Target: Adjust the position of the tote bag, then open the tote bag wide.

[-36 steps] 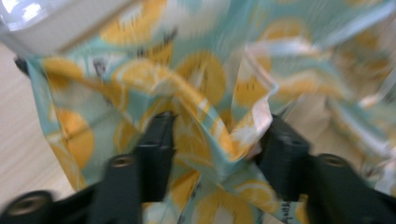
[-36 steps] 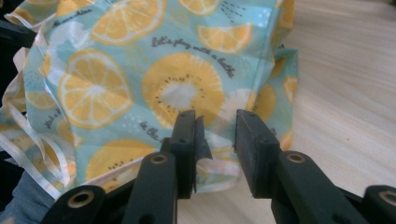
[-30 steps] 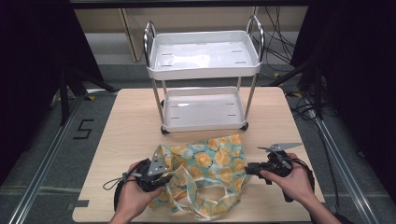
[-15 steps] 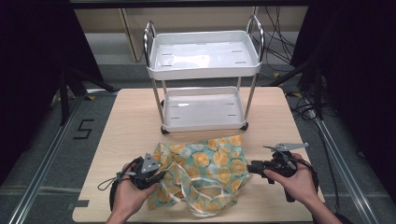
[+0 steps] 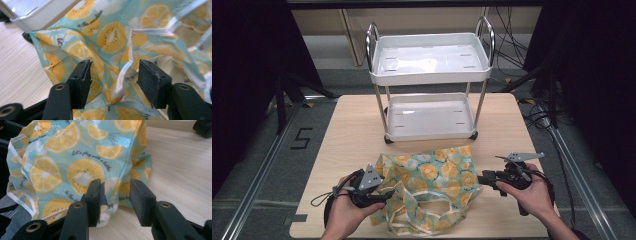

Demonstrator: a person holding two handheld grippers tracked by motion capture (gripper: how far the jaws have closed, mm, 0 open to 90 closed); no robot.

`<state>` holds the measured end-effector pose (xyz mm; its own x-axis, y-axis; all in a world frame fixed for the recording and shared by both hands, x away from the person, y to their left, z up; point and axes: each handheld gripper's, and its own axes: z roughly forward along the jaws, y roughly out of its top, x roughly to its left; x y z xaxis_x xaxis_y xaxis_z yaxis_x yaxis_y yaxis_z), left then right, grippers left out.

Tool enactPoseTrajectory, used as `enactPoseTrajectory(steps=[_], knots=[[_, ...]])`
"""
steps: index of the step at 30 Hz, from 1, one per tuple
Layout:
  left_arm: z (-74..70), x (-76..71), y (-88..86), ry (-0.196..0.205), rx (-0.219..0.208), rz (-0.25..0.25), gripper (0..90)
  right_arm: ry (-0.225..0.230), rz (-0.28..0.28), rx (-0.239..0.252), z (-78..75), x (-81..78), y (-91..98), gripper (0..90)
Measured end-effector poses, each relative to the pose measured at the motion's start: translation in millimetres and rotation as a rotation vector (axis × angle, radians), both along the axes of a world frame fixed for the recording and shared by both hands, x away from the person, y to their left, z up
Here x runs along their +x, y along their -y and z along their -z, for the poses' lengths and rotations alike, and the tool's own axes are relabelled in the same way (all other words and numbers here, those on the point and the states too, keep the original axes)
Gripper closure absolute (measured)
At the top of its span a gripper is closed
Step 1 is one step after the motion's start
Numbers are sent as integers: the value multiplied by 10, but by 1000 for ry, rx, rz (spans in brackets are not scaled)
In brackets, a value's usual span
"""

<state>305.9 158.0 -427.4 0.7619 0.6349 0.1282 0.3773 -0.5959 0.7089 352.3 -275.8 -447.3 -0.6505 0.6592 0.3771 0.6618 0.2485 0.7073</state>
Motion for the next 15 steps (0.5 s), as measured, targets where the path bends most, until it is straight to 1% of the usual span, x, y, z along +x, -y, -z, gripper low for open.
enactPoseTrajectory(steps=[1, 2, 3, 4, 5, 6, 7, 8, 9, 10, 11, 12, 13, 14, 15], knots=[[-12, -4, 0, -4, 10, 17, 426, 3, -3, -3, -2, -1, 6, 612], [-19, -9, 4, -4, 13, 25, 425, 17, -6, -16, -18, -3, 21, 604], [-19, -9, 4, -4, 13, 25, 423, 17, -6, -16, -18, -3, 21, 604], [-35, -23, 24, -5, 13, 42, 419, 54, -16, -36, -34, 6, 48, 594], [-47, -28, 31, -7, 15, 46, 418, 81, -25, -46, -37, 12, 68, 592], [-57, -31, 37, -5, 21, 51, 418, 74, -19, -28, -59, 6, 71, 588], [-60, -31, 47, -4, 16, 55, 418, 40, -6, 10, -77, -16, 55, 587], [-64, -32, 54, -2, 20, 58, 418, 50, -9, -14, -95, -22, 73, 586], [-68, -33, 62, 0, 23, 62, 419, 103, -28, -33, -100, 5, 96, 585], [-68, -35, 75, -1, 24, 58, 421, 74, -19, -18, -124, -19, 83, 585], [-68, -35, 75, -1, 24, 58, 422, 70, -19, -16, -140, -29, 74, 585], [-65, -35, 104, -2, 18, 64, 422, 52, -13, 0, -168, -42, 51, 586], [-63, -47, 121, -16, 15, 55, 423, 105, -38, -14, -168, -19, 54, 592], [-59, -39, 131, -19, 13, 65, 423, 99, -52, -24, -188, -33, 37, 602], [-59, -38, 149, -16, 17, 61, 424, 102, -68, -6, -193, -41, 8, 609]])
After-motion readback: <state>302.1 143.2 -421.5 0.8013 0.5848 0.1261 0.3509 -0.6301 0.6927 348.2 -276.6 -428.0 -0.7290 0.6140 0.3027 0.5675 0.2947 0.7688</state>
